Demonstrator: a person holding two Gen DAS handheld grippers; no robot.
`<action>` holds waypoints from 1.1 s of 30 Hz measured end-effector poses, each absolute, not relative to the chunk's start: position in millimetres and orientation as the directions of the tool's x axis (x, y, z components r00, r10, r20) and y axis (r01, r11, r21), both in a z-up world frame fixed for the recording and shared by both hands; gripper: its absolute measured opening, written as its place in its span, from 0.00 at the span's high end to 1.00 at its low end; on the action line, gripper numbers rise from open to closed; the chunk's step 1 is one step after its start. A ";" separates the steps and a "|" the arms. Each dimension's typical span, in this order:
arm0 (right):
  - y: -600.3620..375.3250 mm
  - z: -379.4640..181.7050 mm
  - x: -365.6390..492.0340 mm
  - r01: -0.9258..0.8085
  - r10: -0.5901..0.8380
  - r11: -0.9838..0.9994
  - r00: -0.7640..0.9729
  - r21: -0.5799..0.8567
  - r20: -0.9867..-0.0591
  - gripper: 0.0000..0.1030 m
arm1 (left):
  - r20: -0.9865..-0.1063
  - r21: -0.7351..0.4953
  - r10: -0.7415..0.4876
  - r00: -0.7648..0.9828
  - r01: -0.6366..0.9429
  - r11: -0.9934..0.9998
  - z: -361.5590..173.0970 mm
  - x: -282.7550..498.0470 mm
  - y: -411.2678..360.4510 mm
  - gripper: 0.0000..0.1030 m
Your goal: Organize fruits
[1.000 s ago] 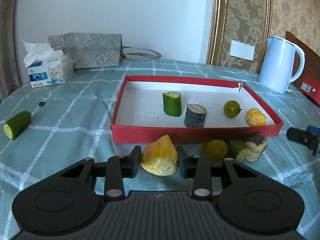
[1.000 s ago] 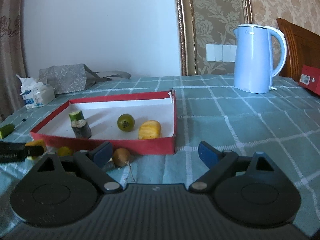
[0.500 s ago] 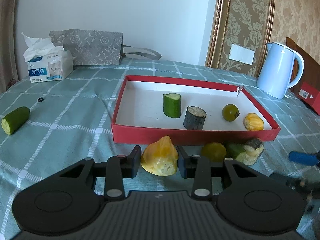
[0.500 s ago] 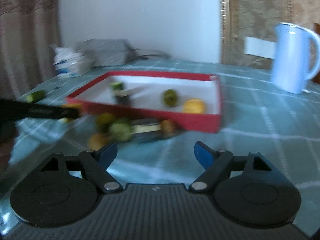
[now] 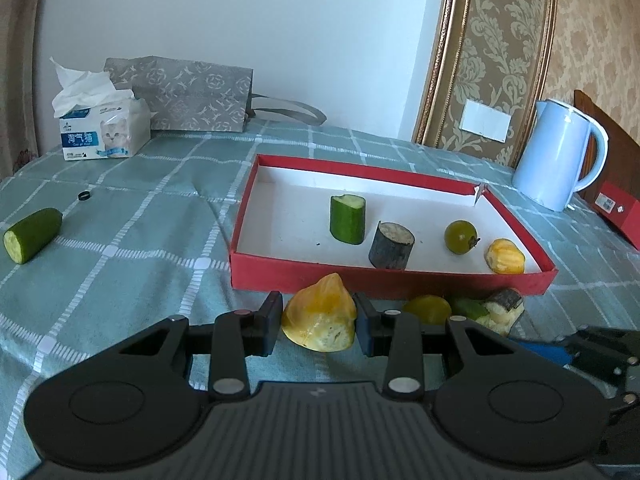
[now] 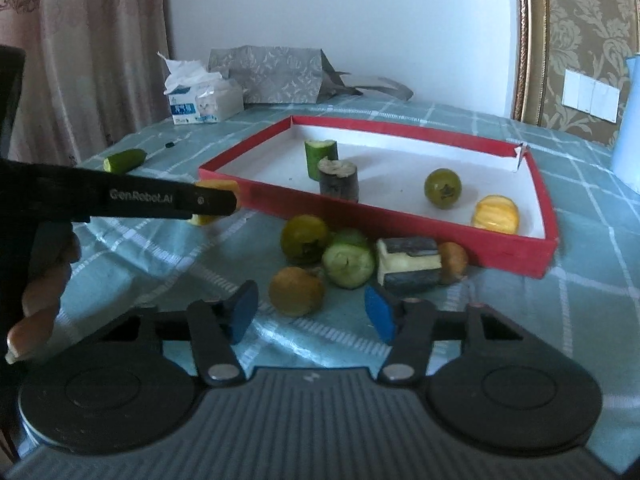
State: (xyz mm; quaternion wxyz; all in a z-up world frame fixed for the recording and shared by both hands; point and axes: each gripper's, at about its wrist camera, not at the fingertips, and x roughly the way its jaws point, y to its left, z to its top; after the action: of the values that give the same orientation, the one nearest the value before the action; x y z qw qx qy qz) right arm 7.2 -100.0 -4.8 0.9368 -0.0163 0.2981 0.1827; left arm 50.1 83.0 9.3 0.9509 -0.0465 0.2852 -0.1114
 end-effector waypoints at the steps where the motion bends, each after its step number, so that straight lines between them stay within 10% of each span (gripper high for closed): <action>1: -99.2 -5.7 9.1 -0.357 0.340 0.930 0.748 0.088 -0.570 0.55 | -0.532 -0.157 -0.241 0.811 0.185 0.970 9.4 50.1 83.5 0.64; 10: -84.5 -10.6 15.6 -0.359 0.319 0.932 0.756 0.045 -0.571 0.71 | -0.528 -0.169 -0.246 0.813 0.184 0.968 10.4 49.6 85.3 0.64; 33: -145.0 9.5 -7.0 -0.166 0.207 0.977 0.881 0.131 -0.425 0.71 | -0.536 -0.087 -0.179 0.825 0.156 0.984 7.8 50.7 75.6 0.64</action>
State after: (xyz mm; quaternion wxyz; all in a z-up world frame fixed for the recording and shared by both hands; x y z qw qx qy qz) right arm -7.0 -145.0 9.5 0.9688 0.0455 0.2239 0.0962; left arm 50.7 75.6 7.8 0.9550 -0.0199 0.2826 -0.0876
